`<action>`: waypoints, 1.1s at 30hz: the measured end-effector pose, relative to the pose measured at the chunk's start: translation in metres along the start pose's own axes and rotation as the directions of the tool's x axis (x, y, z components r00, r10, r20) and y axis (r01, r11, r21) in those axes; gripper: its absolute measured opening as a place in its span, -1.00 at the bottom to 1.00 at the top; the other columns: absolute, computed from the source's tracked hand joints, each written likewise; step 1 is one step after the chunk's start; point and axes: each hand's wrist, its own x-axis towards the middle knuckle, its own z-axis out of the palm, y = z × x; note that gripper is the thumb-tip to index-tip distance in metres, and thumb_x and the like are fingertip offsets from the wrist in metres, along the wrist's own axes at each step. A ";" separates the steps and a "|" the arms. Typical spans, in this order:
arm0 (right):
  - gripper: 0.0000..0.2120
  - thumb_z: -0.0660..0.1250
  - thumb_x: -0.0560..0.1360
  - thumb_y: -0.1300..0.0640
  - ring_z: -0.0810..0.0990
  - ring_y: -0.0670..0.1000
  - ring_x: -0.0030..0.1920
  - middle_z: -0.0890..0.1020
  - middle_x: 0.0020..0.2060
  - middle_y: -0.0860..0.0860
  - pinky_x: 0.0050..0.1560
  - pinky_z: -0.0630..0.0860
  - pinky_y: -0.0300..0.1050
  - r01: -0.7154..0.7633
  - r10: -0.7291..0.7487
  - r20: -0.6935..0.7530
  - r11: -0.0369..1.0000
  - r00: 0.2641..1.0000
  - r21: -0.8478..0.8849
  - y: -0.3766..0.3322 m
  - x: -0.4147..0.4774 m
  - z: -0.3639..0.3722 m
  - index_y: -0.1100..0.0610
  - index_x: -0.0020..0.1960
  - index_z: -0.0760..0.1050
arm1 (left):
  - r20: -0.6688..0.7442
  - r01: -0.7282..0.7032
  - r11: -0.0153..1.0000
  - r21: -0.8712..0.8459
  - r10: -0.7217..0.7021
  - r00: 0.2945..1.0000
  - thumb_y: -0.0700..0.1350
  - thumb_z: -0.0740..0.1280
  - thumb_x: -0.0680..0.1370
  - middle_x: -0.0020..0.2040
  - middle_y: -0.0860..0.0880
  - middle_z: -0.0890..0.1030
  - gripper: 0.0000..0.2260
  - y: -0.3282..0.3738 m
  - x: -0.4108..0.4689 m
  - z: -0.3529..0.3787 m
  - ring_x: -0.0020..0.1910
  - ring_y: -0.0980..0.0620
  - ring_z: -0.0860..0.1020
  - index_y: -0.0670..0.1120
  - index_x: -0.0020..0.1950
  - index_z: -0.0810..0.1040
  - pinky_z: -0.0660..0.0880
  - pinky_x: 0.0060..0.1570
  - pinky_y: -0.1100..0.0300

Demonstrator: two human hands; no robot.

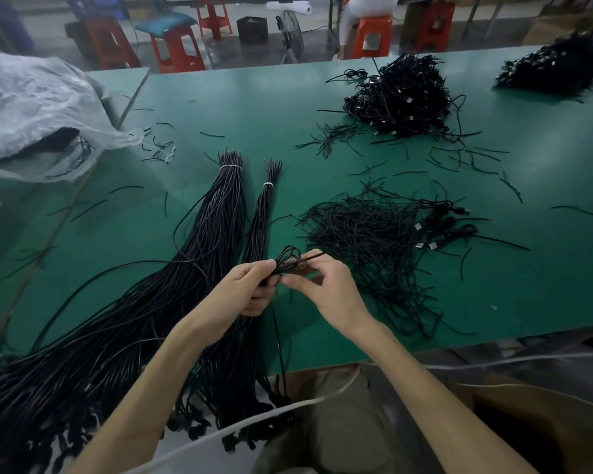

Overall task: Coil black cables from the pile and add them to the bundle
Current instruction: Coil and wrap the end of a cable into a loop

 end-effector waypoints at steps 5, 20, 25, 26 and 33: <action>-0.93 0.45 0.57 0.16 0.60 -0.08 -0.17 0.61 -0.18 -0.06 -0.12 0.47 -0.28 0.077 -0.083 -0.085 0.994 0.993 -0.074 -0.005 -0.003 0.002 0.11 -0.09 0.62 | 0.010 0.003 0.990 -0.142 -0.002 1.000 0.20 0.26 0.59 -0.37 0.07 0.23 -0.67 0.000 0.002 0.007 -0.47 0.09 0.14 0.02 -0.25 0.45 0.18 -0.52 0.31; -0.87 0.34 0.64 0.21 0.38 -0.09 -0.27 0.48 -0.15 -0.07 -0.22 0.35 -0.26 0.242 -0.283 -0.014 0.844 0.959 -0.478 -0.013 -0.007 -0.010 0.18 -0.10 0.51 | -0.133 -0.134 0.929 0.344 0.190 0.973 -0.16 0.15 0.74 -0.04 -0.14 0.72 -0.68 0.017 -0.019 0.009 -0.08 -0.09 0.71 -0.12 0.51 0.37 0.65 0.00 -0.05; -0.93 0.34 0.63 0.25 0.43 -0.08 -0.23 0.51 -0.10 -0.02 -0.19 0.41 -0.16 0.283 -0.299 0.039 0.842 0.953 -0.460 -0.015 -0.008 -0.004 0.23 -0.01 0.56 | 0.020 -0.311 0.854 0.418 0.334 0.943 -0.33 0.30 0.65 -0.01 -0.02 0.70 -0.56 0.027 -0.023 0.001 -0.10 -0.04 0.67 -0.05 0.50 0.39 0.59 -0.08 0.12; -0.94 0.35 0.62 0.25 0.43 -0.08 -0.24 0.49 -0.12 -0.05 -0.20 0.39 -0.16 0.284 -0.298 0.040 0.850 0.954 -0.444 -0.016 -0.008 -0.003 0.22 -0.03 0.55 | 0.007 -0.299 0.814 0.498 0.341 0.940 -0.28 0.36 0.63 -0.03 0.05 0.68 -0.56 0.027 -0.022 0.000 -0.11 0.04 0.64 0.01 0.47 0.45 0.55 -0.10 0.22; -0.92 0.38 0.61 0.23 0.50 -0.03 -0.20 0.51 -0.13 -0.05 -0.15 0.49 -0.07 0.268 -0.275 0.020 0.917 0.961 -0.296 -0.018 -0.009 0.000 0.18 -0.06 0.55 | -0.017 -0.287 0.560 0.777 0.475 0.880 0.17 0.26 0.61 0.15 0.16 0.55 -0.67 0.026 -0.016 -0.004 0.18 0.20 0.48 0.02 0.24 0.62 0.37 0.19 0.43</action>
